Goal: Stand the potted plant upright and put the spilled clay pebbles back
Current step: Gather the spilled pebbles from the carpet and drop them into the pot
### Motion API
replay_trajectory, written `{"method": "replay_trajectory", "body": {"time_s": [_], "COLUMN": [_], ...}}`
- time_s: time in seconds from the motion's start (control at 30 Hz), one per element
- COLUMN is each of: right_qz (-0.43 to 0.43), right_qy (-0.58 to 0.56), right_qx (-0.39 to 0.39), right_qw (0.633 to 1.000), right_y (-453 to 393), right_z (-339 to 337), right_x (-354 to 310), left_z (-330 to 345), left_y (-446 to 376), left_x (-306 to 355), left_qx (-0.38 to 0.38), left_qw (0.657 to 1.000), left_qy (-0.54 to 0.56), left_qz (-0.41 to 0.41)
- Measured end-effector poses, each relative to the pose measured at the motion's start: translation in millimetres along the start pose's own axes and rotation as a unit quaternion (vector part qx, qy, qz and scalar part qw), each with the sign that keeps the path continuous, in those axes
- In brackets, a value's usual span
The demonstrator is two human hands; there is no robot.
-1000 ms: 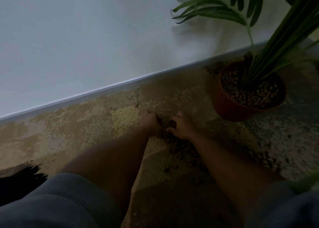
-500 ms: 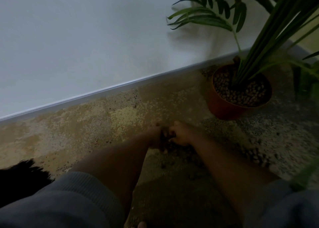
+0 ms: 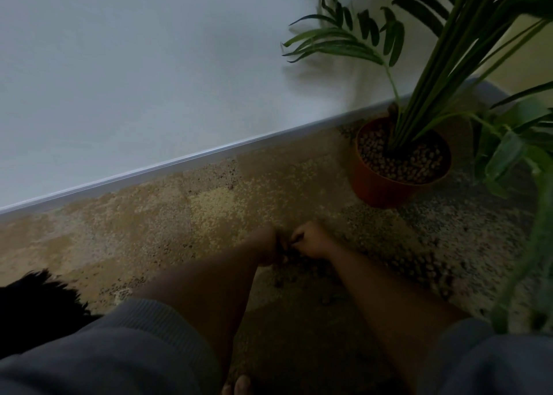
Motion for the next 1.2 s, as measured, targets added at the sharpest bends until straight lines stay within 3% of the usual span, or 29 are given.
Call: {"method": "replay_trajectory", "body": {"time_s": [0.2, 0.33, 0.5, 0.63, 0.7, 0.83, 0.93, 1.03, 1.13, 1.2], "right_qz": [0.035, 0.071, 0.128, 0.139, 0.134, 0.118, 0.103, 0.096, 0.104, 0.113], "right_qy": [-0.115, -0.243, -0.437, -0.527, -0.566, -0.631, -0.656, -0.669, -0.65, -0.64], "right_qx": [-0.021, -0.028, -0.031, -0.027, -0.032, -0.053, -0.068, -0.081, -0.079, -0.072], "right_qw": [0.993, 0.967, 0.89, 0.838, 0.813, 0.765, 0.745, 0.732, 0.749, 0.757], "right_y": [5, 14, 28, 33, 35, 38, 40, 44, 47, 49], "right_z": [7, 5, -1, -2, -2, -1, 0, 3, 5, 5], "right_x": [6, 8, 17, 27, 29, 29, 27, 24, 24, 24], "left_z": [-1, -1, 2, 1, 2, 6, 7, 21, 31, 38], "left_y": [3, 5, 6, 7, 4, 4, 9, 19, 30, 34], "left_x": [-2, 2, 11, 10, 5, -2, 4, 14, 21, 26], "left_qx": [0.018, 0.032, 0.05, 0.054, 0.051, 0.046, 0.057, -0.007, -0.031, -0.052], "left_qw": [1.0, 0.999, 0.998, 0.995, 0.996, 0.984, 0.941, 0.887, 0.789, 0.75], "left_qy": [0.011, -0.004, -0.048, -0.079, -0.046, 0.135, 0.313, 0.443, 0.594, 0.642], "left_qz": [-0.019, -0.006, 0.009, -0.018, -0.049, -0.11, -0.119, -0.135, -0.154, -0.151]}}
Point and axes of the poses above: each hand's wrist, its own y-axis away from the middle knuckle, its own z-axis out of the palm, x = y × z, the point moved 10 cm from there along -y, towards the middle knuckle, and after that the axes turned 1 degree about z, right-handed, at the moved point
